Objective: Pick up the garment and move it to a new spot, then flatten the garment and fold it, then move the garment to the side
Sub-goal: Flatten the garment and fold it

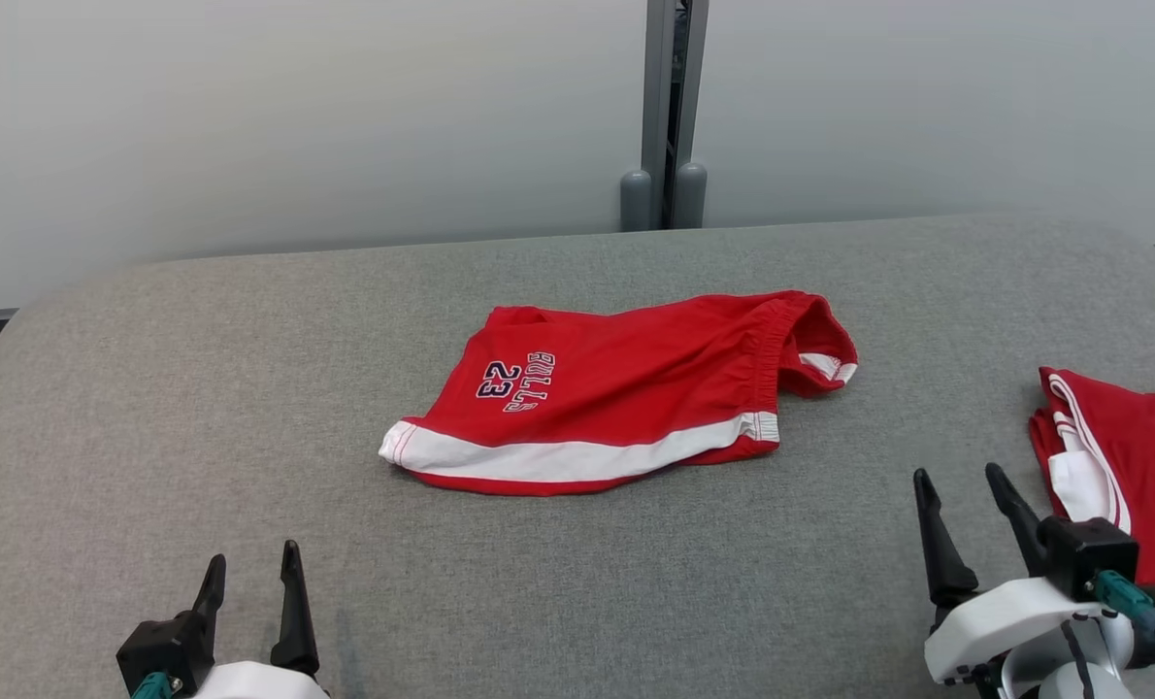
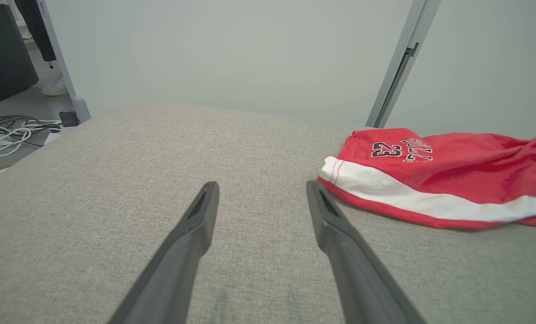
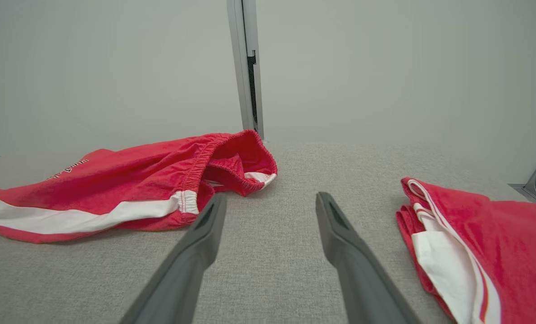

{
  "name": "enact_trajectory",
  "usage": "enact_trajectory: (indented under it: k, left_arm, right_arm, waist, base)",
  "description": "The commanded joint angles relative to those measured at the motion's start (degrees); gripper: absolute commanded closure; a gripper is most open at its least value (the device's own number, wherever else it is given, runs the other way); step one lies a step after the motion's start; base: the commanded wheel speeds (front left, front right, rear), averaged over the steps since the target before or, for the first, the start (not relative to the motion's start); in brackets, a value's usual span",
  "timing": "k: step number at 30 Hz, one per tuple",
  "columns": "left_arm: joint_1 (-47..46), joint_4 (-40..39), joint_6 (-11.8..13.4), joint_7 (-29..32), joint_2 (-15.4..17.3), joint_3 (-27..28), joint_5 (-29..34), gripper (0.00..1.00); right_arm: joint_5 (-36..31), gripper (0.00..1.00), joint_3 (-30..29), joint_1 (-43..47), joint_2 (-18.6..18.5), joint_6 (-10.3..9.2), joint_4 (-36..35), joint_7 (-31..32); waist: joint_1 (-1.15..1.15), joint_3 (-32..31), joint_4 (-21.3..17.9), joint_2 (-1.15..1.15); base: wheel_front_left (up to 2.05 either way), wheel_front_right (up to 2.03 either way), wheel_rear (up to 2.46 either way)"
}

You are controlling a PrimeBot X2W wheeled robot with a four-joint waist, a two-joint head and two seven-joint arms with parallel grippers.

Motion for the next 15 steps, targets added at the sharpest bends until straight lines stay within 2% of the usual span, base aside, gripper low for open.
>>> enact_trajectory:
  k: [1, 10, 15]
  left_arm:
    - [0.2, -0.1, 0.0, -0.1, 0.3, 0.2, 0.1, 0.0]
    - [-0.1, -0.6, 0.4, -0.1, 0.3, -0.2, 0.6, 0.0]
    - [-0.8, -0.8, 0.2, -0.1, 0.3, -1.0, 0.1, 0.0]
  right_arm:
    - [0.6, 0.0, 0.3, 0.9, -0.2, -0.02, -0.1, 0.0]
    - [1.9, 0.0, 2.0, 0.7, -0.2, -0.02, -0.3, 0.0]
    - [2.7, 0.0, 5.1, -0.3, -0.2, -0.02, 0.5, 0.0]
  waist:
    - [0.0, -0.1, 0.1, 0.0]
    - [0.0, 0.3, 0.6, 0.0]
    - [0.0, 1.8, 1.7, 0.0]
  base:
    - [0.0, 0.0, 0.0]
    - [0.0, 0.0, 0.0]
    - [0.0, 0.0, 0.0]
